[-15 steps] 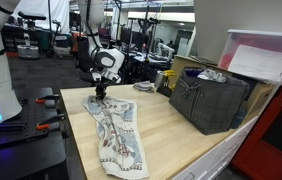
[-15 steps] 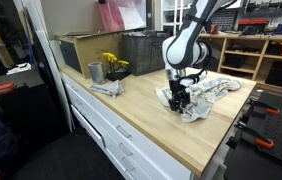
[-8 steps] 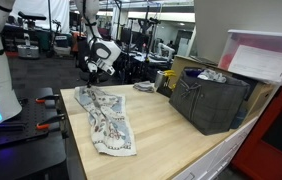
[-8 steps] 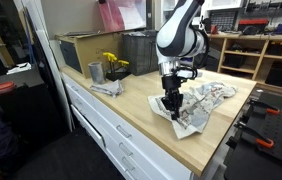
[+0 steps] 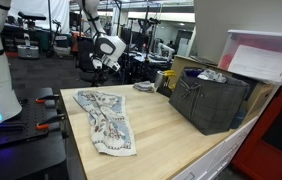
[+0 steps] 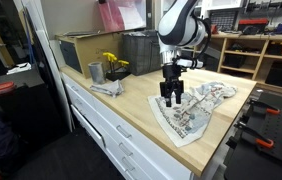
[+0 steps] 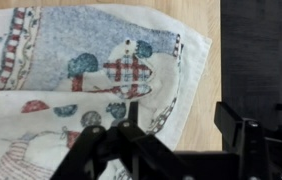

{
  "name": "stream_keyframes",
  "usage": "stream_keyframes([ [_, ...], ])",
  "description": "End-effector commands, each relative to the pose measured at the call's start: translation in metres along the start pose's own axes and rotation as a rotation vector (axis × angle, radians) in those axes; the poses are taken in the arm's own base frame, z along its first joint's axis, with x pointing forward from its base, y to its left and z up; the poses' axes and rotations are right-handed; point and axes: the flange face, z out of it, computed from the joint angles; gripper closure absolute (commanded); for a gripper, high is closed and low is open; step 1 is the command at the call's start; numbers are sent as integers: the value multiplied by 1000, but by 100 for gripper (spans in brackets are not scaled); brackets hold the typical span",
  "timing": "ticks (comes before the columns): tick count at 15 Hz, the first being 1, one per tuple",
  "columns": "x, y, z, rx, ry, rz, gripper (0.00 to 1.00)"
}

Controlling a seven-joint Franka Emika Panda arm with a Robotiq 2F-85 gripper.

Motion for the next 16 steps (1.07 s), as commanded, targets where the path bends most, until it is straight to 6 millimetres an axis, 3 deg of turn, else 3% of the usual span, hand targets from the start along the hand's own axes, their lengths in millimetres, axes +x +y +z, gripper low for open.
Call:
stream_keyframes([
  [1,17,25,-23,3,77,34,0],
  [7,55,48,-25,-58,257,61,0],
  [12,82,53,2,-127,359,34,0],
  [16,92,57,29,-210,384,-22,0],
])
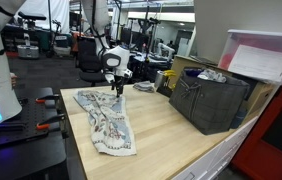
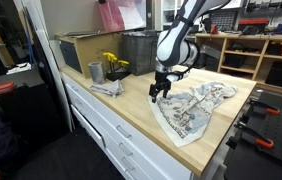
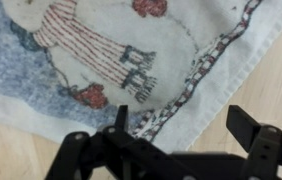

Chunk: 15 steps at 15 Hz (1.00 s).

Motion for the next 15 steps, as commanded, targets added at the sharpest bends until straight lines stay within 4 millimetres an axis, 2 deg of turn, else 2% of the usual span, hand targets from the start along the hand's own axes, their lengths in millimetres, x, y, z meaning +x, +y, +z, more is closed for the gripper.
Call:
stream_keyframes([
  [1,6,1,21,-67,27,-40,25],
  [2,6,2,25,-80,26,-52,28],
  [4,7,2,27,-100,29,-66,41],
  [9,24,-9,14,-131,71,-87,79],
  [12,38,-27,2,-124,105,-107,100],
  [15,48,-52,-9,-105,139,-136,100],
])
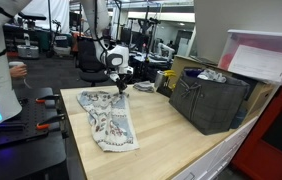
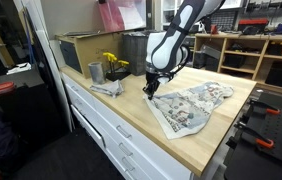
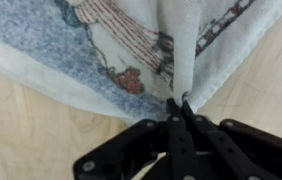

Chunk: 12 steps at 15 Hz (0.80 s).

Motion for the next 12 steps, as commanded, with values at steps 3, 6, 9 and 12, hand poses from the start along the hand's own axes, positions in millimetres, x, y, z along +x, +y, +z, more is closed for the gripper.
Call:
stream_keyframes([
  [3,27,-41,-19,19,69,-38,99],
  [6,33,-59,-29,30,88,-70,99],
  [9,29,-67,-40,46,92,-88,63],
  [12,21,-61,-52,65,92,-62,42],
])
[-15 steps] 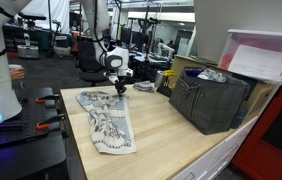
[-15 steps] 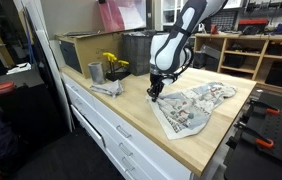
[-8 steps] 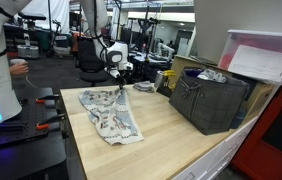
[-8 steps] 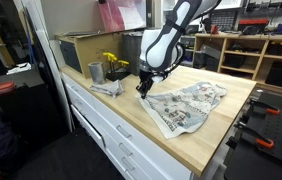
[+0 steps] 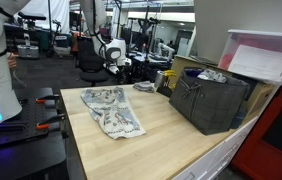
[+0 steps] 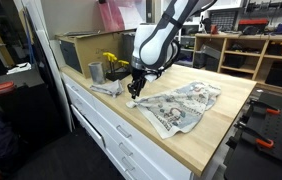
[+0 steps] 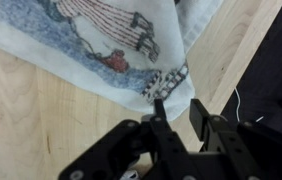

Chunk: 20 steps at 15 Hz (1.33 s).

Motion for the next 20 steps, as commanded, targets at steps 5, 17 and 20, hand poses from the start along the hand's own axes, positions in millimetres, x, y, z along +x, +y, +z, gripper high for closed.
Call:
stream_keyframes([
  [5,-38,36,-61,19,1,147,5],
  [17,-192,206,-95,95,-110,747,0],
  [20,-233,237,-93,113,-134,851,0],
])
